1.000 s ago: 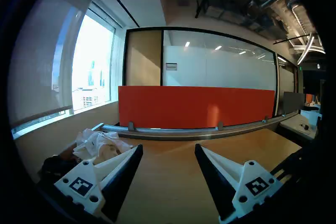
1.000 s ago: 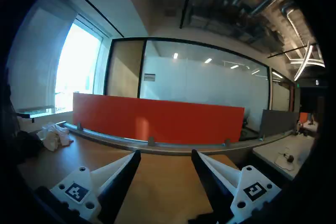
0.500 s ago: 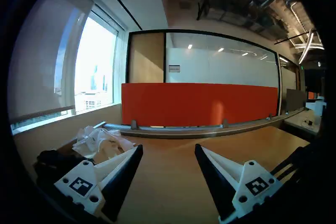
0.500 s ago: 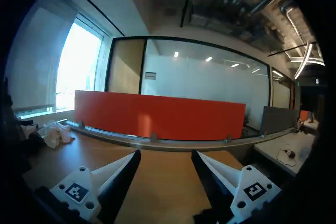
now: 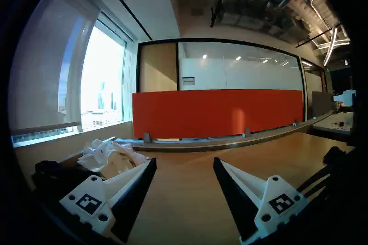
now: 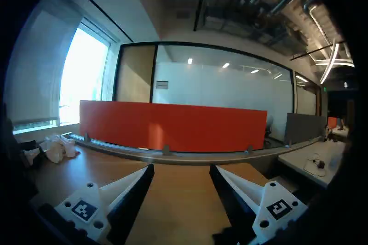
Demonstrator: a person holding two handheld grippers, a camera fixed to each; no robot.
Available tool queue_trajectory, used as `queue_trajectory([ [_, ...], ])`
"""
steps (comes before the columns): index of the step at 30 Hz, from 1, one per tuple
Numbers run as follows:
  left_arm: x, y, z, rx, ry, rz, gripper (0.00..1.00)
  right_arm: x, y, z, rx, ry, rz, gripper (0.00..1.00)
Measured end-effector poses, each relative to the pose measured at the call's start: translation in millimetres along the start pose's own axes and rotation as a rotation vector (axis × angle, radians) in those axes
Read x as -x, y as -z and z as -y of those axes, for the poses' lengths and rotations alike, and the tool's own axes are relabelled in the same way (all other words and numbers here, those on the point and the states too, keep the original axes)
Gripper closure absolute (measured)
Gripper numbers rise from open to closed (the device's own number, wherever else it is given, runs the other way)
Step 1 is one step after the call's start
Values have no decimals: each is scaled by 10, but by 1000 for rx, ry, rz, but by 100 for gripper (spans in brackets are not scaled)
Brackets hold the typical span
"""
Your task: Fold towel
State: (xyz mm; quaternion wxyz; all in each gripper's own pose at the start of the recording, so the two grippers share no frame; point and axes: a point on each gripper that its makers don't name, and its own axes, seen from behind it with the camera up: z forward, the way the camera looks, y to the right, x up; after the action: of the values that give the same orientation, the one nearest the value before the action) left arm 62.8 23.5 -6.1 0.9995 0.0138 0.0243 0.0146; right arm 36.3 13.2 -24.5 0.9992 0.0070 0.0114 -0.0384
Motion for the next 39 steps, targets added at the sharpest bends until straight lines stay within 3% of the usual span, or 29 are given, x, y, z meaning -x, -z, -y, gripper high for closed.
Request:
queue_trajectory([
  [15,451,-23,117,11,10,-27,9,468,-109,80,-7,20,8,7],
  [27,568,-21,234,-4,31,-25,9,457,-225,233,-34,35,4,7],
  [39,621,-30,225,1,28,-17,9,452,-260,232,-39,31,2,7],
])
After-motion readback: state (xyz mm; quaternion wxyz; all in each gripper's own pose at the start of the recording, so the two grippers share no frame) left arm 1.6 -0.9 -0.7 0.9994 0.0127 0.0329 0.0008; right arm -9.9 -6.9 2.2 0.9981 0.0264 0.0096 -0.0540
